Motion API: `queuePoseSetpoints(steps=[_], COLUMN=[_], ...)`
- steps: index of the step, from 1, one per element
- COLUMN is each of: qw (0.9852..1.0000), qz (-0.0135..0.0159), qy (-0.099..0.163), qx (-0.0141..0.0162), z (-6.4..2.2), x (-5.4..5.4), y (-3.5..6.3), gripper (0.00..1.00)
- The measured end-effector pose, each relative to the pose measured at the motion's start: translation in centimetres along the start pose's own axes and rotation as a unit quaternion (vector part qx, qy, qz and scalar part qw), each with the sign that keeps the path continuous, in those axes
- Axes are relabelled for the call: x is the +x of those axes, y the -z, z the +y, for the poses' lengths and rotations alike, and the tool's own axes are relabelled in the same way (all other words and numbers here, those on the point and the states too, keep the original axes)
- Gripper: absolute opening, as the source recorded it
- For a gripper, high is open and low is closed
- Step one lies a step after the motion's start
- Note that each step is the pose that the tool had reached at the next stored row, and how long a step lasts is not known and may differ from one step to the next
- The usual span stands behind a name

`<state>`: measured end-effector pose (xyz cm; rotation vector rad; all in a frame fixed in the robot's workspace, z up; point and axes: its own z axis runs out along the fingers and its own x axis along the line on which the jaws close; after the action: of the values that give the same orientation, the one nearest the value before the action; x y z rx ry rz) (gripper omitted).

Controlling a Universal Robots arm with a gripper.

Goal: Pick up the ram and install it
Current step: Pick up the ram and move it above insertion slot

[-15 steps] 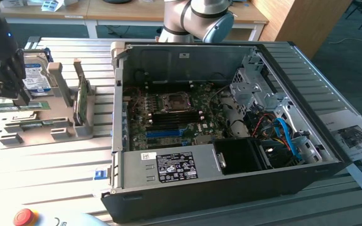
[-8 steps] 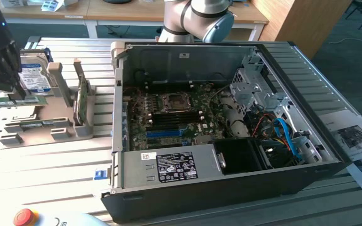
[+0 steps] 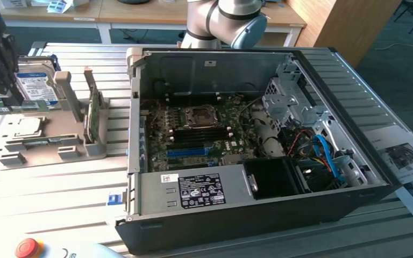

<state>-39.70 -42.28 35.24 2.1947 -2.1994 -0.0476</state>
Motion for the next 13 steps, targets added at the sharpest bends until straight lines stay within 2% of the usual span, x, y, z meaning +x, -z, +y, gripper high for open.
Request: queuePoseSetpoints(steps=[6,13], qw=[1.0000,1.0000], qz=[0.0033,0.0074], qy=[0.000,0.000], qx=[0.0000,0.0001], z=[0.07,0.12], x=[0.0,0.0], y=[1.46,2.74], gripper=[0.12,0.12])
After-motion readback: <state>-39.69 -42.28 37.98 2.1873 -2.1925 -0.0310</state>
